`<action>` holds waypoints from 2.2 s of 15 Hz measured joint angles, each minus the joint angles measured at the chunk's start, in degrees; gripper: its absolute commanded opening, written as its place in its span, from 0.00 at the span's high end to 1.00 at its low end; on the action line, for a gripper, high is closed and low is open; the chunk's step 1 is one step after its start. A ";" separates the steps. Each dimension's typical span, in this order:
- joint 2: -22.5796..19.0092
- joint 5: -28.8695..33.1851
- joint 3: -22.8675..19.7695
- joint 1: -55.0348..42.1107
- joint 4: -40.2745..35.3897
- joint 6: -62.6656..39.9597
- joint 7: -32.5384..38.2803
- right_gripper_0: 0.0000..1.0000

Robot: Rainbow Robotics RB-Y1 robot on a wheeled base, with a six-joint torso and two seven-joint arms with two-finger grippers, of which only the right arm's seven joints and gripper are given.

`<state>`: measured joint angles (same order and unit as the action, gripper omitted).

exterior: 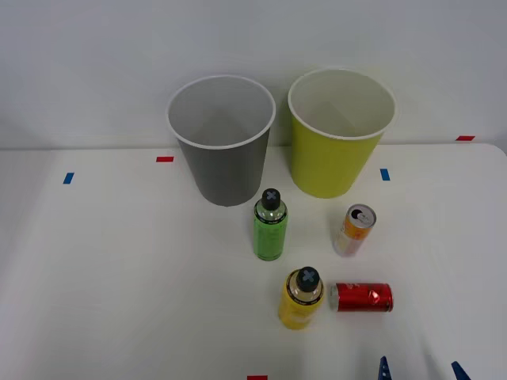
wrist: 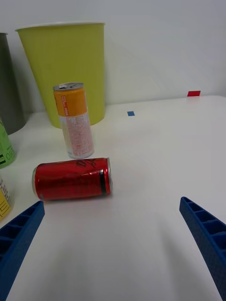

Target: Put cans in the gray bin, plastic bottles in the light green bin

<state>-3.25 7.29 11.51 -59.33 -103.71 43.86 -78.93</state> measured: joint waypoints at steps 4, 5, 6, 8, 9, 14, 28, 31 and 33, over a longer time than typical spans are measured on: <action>0.00 0.00 0.00 0.00 0.00 0.00 0.00 0.00; 0.00 0.00 0.00 0.00 0.00 0.00 0.00 0.00; 0.00 0.00 0.00 0.00 0.00 0.00 0.00 0.00; 0.00 0.00 0.00 0.00 0.00 0.00 0.00 0.00; 0.00 0.00 0.00 0.00 0.00 0.00 0.00 0.00; 0.00 0.00 0.00 0.00 0.00 0.00 0.00 0.00; 0.00 0.00 0.00 0.00 0.00 0.00 0.00 0.00; 0.00 0.00 0.00 0.00 0.00 0.00 0.00 0.00; 0.00 0.00 0.00 0.00 0.00 0.00 0.00 0.00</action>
<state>-3.25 7.29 11.51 -59.33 -103.71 43.86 -78.93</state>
